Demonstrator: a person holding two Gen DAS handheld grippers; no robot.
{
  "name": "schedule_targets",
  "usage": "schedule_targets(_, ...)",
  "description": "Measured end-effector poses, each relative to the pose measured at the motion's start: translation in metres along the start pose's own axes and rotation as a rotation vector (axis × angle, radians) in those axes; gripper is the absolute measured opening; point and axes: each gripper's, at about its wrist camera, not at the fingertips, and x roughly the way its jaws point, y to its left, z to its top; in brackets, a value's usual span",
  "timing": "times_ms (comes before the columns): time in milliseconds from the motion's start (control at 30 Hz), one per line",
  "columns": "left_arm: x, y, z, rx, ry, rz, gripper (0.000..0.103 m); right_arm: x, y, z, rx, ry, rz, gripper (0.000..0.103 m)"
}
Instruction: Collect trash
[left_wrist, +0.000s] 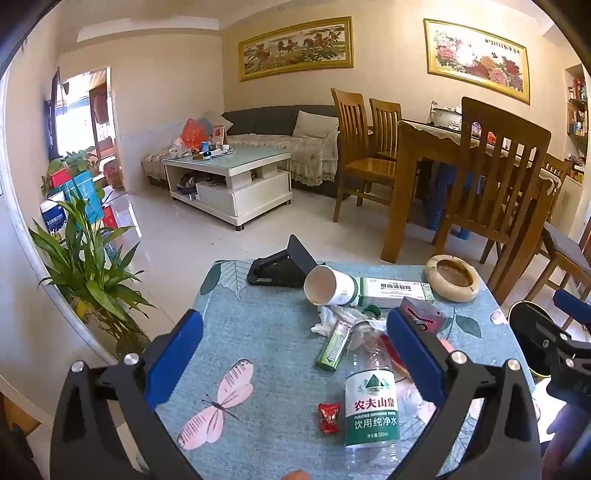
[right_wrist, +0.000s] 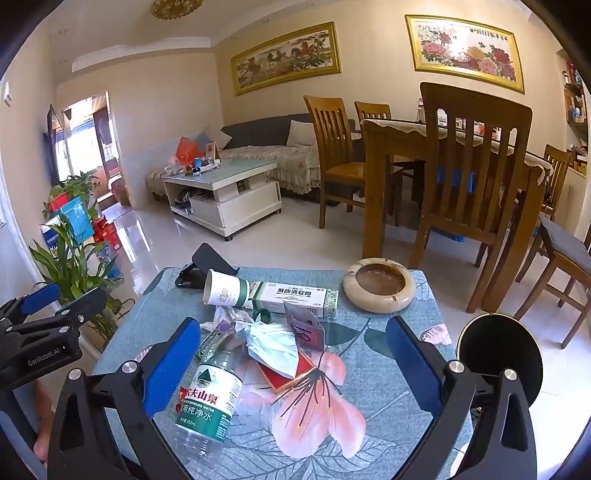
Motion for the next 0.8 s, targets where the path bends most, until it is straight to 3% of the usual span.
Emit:
schedule_targets(333, -0.005, 0.009, 0.006, 0.014, -0.004, -0.023, 0.100, 0.002, 0.001, -0.003, 0.000, 0.005, 0.000, 0.100)
schedule_targets(600, 0.002, 0.008, 0.008, 0.021, 0.021, 0.002, 0.100, 0.002, 0.001, -0.004, 0.000, 0.006, 0.002, 0.100)
schedule_targets(800, 0.001, 0.010, 0.008, 0.020, 0.004, -0.007, 0.100, 0.008, 0.007, -0.012, -0.001, 0.013, 0.056, 0.100)
